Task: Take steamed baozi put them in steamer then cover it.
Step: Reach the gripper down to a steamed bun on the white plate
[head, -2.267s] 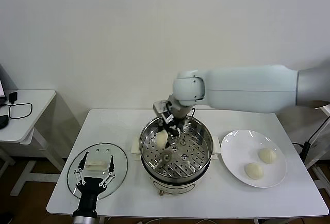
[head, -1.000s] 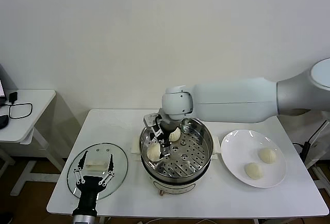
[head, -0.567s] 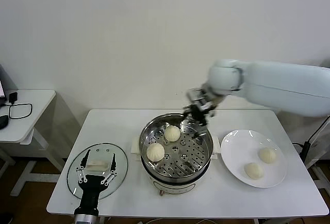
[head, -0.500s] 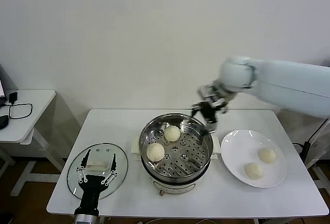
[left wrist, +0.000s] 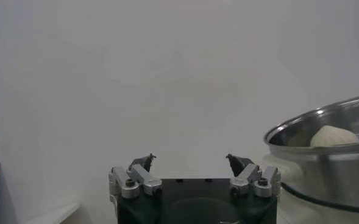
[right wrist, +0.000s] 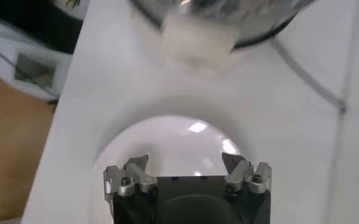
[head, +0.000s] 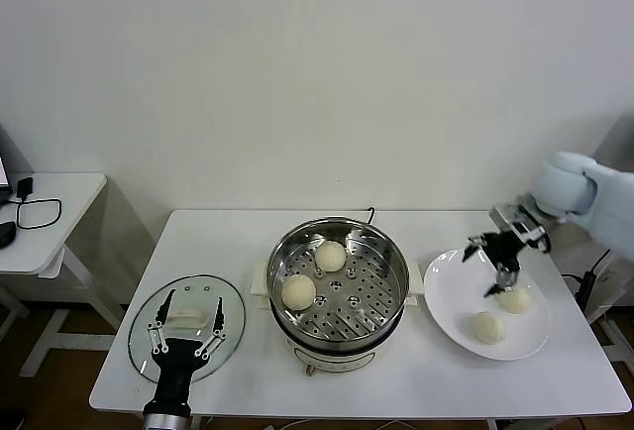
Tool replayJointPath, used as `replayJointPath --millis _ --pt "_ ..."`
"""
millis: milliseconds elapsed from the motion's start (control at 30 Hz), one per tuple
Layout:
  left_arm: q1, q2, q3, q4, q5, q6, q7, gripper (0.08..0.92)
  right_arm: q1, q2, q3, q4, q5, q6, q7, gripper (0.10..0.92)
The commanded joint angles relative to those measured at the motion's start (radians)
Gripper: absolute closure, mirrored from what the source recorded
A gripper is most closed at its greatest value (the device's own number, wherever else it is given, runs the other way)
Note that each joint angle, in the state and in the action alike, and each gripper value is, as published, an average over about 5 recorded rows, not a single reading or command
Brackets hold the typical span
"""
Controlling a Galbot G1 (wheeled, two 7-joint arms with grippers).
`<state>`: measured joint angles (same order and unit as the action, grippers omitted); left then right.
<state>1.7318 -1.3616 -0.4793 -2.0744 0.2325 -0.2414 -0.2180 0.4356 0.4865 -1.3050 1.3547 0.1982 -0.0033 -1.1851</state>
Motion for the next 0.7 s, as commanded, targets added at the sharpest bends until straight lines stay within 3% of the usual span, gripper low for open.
replayJointPath --millis 33,700 --pt "0.0 -0.002 -0.002 0.002 0.0 0.0 -0.001 0.177 -0.219 -0.056 0.091 -0.054 -0.084 0.048 0.042 0.203" --pt "0.002 -0.009 -0.013 0.005 0.0 -0.002 -0.001 0.177 -0.322 0.01 0.159 -0.098 -0.114 0.021 0.146 0.203"
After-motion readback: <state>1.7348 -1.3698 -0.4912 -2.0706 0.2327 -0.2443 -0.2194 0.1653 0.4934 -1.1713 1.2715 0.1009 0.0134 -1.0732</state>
